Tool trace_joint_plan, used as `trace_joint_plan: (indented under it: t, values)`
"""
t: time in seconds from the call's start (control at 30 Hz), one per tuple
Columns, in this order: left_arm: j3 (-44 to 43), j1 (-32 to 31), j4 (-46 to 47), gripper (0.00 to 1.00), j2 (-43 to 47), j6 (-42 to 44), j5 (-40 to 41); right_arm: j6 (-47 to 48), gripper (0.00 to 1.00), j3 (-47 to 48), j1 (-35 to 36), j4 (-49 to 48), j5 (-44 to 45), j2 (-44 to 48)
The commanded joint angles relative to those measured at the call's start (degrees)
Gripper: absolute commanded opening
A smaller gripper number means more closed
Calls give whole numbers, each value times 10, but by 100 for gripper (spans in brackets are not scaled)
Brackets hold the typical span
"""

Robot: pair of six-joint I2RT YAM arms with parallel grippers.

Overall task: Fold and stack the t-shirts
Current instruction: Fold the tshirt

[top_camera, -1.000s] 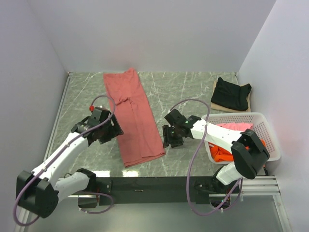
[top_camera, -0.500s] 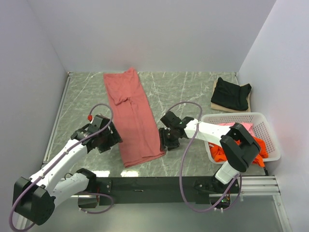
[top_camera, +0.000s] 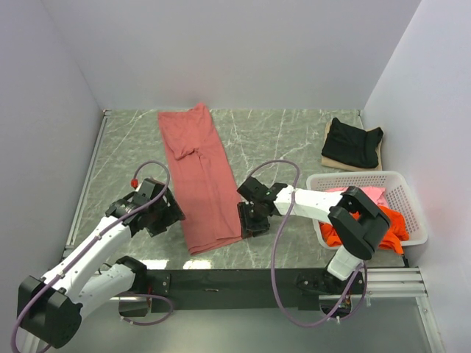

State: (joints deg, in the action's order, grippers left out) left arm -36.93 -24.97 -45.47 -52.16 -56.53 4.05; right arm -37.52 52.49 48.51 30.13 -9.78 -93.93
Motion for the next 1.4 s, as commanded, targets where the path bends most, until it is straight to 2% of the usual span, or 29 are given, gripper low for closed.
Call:
trace_joint_plan:
  t: [0.0, 0.37, 0.4, 0.5, 0.63, 0.7, 0.9, 1.37]
  values:
    - [-3, -3, -11, 78, 15, -6, 14, -2, 52, 20, 3, -3, 27, -19]
    - [2, -4, -10, 77, 18, -9, 14, -1, 50, 40, 2, 20, 56, -37]
    - [4, -6, -11, 74, 16, -10, 15, -1, 49, 38, 3, 21, 58, -37]
    - [2, -44, -23, 72, 0, -23, 32, -2, 36, 33, 2, 27, 56, -43]
    - [1, -96, -35, 72, -27, -43, 53, -1, 4, 32, 1, 32, 50, -48]
    - [13, -116, -27, 72, -34, -59, 48, 1, 1, 33, 2, 36, 50, -49]
    - [62, -137, 10, 70, -39, -95, 22, 3, 0, 44, 2, 40, 43, -53]
    - [71, -172, 72, 66, -118, -94, 6, 9, 0, 44, 2, 38, 37, -50]
